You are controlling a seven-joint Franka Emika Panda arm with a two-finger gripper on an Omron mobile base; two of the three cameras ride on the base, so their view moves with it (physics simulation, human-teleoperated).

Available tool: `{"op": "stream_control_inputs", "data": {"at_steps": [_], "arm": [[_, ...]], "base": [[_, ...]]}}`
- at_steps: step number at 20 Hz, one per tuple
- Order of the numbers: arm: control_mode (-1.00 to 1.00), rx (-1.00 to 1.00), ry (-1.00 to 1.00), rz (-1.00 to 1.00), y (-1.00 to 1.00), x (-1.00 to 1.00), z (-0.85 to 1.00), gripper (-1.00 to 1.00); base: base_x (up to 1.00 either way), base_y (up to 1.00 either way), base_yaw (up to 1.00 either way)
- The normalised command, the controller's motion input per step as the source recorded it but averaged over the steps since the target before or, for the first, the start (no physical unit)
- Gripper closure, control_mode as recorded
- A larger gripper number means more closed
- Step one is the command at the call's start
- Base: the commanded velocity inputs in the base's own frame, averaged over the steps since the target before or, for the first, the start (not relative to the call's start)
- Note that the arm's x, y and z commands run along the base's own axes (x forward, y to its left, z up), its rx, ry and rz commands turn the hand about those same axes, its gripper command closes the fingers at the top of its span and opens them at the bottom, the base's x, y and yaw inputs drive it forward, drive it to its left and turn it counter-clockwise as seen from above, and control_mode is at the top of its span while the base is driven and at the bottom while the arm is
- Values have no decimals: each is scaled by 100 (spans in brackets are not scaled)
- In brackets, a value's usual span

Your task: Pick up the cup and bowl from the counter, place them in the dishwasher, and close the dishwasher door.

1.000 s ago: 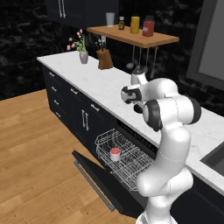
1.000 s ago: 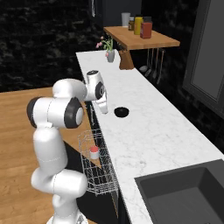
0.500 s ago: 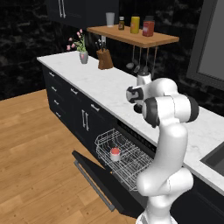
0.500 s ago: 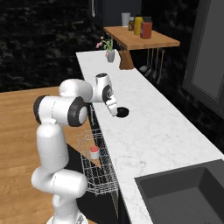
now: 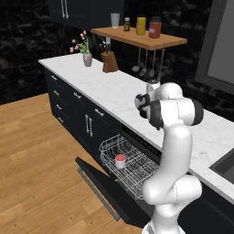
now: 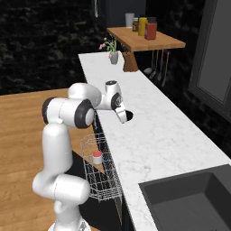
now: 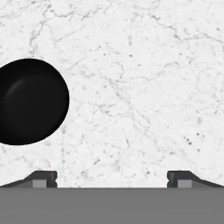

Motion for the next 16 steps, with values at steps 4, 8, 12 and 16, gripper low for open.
{"op": "stream_control_inputs", "data": {"at_steps": [4, 8, 12, 16], "arm": [[-100, 0, 1, -2, -20, 37, -17, -100], [-100, 0, 2, -2, -7, 38, -5, -100], [-100, 0, 1, -1, -2, 37, -1, -100], [-100, 0, 0, 0, -7, 39, -13, -100]], "base": [[0, 0, 0], [0, 0, 0], [0, 0, 0], [0, 0, 0]]}}
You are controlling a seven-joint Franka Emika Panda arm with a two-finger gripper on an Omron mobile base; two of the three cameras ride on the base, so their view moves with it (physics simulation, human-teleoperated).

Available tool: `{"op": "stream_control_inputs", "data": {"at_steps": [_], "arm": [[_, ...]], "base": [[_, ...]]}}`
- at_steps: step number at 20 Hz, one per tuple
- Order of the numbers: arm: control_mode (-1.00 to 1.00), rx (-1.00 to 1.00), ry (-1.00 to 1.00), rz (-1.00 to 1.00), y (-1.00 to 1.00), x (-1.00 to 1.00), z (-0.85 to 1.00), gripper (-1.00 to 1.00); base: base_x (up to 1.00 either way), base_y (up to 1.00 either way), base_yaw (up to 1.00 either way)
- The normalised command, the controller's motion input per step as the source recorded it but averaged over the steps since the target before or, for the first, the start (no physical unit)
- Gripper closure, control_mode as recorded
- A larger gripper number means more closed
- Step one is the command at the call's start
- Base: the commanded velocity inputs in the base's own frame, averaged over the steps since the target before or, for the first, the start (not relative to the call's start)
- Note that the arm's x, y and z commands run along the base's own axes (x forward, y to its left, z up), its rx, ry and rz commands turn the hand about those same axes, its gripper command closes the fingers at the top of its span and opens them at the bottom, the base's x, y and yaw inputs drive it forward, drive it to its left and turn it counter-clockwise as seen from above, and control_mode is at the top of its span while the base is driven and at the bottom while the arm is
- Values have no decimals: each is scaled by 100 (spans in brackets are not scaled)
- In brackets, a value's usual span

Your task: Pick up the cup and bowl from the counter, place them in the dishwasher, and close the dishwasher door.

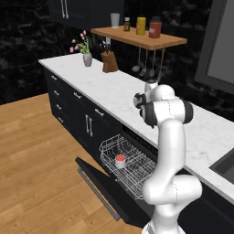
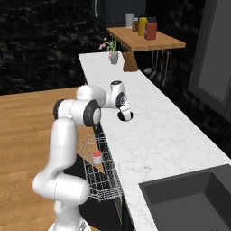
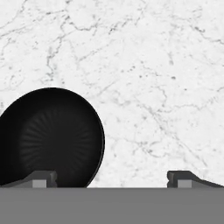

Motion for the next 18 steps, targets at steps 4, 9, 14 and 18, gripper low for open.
{"op": "stream_control_inputs", "data": {"at_steps": [4, 9, 14, 18], "arm": [[-100, 0, 0, 0, -15, 24, -21, -100], [-100, 0, 0, 0, -16, 9, -28, -100], [-100, 0, 0, 0, -7, 10, -30, -100], [-100, 0, 0, 0, 0, 8, -33, -100]], "base": [[0, 0, 0], [0, 0, 0], [0, 0, 0], [0, 0, 0]]}}
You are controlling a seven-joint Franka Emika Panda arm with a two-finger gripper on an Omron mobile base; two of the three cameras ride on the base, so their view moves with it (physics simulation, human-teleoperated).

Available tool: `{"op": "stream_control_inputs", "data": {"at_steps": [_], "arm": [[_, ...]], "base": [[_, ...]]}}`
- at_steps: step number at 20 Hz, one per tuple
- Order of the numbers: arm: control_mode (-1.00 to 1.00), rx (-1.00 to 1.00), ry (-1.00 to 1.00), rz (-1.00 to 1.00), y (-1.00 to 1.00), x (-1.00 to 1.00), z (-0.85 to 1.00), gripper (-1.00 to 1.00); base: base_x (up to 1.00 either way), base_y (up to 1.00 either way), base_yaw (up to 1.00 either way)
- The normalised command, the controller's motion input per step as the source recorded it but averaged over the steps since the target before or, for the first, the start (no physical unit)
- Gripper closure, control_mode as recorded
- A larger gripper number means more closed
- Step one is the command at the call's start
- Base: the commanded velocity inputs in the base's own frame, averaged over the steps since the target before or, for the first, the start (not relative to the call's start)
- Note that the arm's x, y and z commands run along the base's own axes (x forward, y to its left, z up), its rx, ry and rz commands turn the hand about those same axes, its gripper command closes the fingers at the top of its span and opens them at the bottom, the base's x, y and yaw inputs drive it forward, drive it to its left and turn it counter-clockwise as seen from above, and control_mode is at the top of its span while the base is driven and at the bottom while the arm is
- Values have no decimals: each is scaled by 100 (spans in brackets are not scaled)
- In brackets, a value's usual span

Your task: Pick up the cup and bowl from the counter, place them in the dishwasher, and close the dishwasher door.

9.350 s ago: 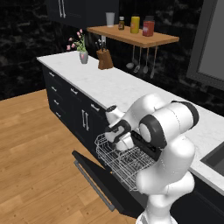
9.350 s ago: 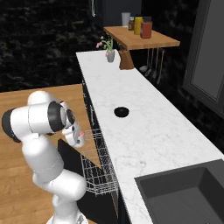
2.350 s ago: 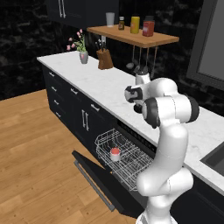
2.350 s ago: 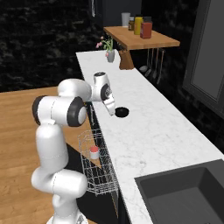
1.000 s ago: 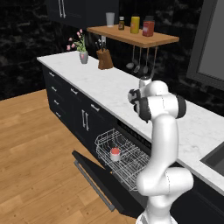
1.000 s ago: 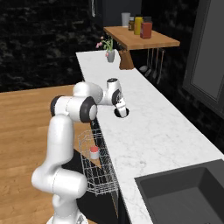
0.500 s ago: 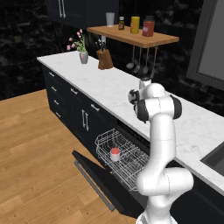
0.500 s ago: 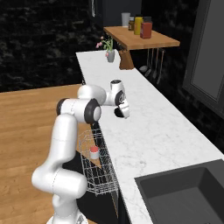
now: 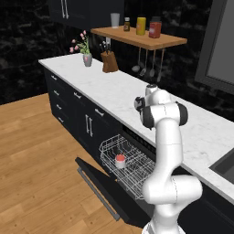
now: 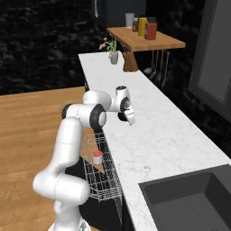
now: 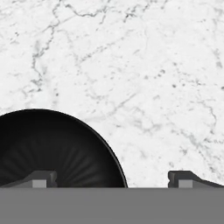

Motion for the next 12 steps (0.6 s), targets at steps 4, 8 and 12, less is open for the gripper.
{"op": "stream_control_inputs", "data": {"at_steps": [4, 8, 12], "arm": [[-100, 0, 0, 0, 0, 4, -36, 100], [-100, 0, 1, 0, 0, 2, -26, 100], [-100, 0, 0, -2, 0, 0, -20, 100]], "base": [[0, 0, 0], [0, 0, 0], [0, 0, 0]]}}
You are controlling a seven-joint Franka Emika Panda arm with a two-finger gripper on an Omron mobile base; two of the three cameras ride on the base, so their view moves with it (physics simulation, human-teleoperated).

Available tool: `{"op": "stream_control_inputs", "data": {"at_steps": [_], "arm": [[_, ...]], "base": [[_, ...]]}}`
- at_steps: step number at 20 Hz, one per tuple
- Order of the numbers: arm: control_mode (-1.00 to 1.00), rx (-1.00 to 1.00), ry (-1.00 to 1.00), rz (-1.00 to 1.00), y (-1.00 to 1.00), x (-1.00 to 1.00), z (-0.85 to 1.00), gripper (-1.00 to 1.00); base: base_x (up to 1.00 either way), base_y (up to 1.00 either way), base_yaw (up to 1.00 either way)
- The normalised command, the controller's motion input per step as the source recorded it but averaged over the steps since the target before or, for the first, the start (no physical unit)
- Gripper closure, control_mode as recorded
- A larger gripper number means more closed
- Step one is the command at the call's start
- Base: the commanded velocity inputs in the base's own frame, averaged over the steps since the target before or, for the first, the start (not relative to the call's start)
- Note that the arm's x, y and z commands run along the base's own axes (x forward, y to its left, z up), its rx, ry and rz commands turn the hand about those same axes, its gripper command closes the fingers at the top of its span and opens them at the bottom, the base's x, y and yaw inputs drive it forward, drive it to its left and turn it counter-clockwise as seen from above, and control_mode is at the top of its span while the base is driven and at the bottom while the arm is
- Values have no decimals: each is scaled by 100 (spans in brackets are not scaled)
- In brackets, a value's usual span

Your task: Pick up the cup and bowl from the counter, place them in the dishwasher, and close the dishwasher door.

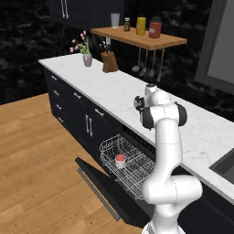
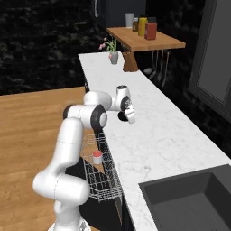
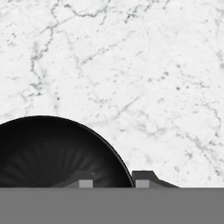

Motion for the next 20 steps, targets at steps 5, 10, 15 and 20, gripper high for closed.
{"op": "stream_control_inputs", "data": {"at_steps": [5, 10, 15, 20], "arm": [[-100, 0, 0, -3, 0, -25, -13, 100], [-100, 0, -3, 0, 0, -99, 0, 100], [-100, 0, -2, 0, 0, -100, 0, 100], [-100, 0, -1, 0, 12, -100, 0, 100]], "base": [[0, 0, 0], [0, 0, 0], [0, 0, 0], [0, 0, 0]]}}
